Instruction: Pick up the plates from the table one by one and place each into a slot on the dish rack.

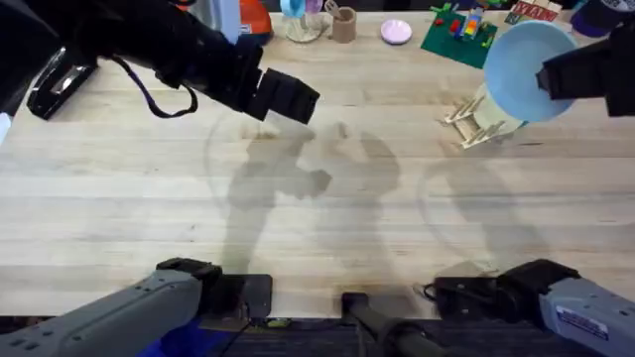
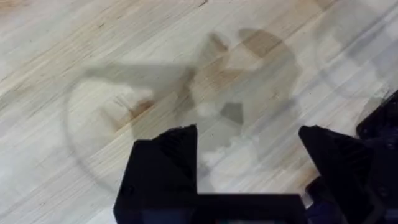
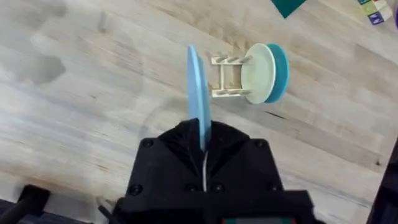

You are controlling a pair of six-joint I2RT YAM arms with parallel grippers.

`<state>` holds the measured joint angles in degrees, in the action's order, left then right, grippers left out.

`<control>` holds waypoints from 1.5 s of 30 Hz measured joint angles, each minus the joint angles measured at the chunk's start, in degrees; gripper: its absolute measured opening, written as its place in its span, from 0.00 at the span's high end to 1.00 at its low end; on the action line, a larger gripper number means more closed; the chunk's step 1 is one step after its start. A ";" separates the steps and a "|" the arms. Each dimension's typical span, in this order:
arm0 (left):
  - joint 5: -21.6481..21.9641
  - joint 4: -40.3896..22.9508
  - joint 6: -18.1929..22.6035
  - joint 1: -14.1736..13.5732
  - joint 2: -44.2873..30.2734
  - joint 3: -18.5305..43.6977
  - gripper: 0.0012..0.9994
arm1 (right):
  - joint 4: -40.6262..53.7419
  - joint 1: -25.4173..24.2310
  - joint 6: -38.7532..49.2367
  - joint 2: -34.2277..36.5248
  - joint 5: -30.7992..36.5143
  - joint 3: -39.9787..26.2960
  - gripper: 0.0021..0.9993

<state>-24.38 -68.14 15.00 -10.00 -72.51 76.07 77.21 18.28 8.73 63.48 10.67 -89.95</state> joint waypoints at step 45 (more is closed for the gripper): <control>0.01 0.00 -0.01 0.00 0.00 0.01 0.00 | -4.04 -18.22 5.83 0.00 1.24 0.00 0.97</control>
<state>-24.37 -68.14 15.00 -10.00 -72.51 76.07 73.17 0.06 14.56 63.48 11.91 -89.95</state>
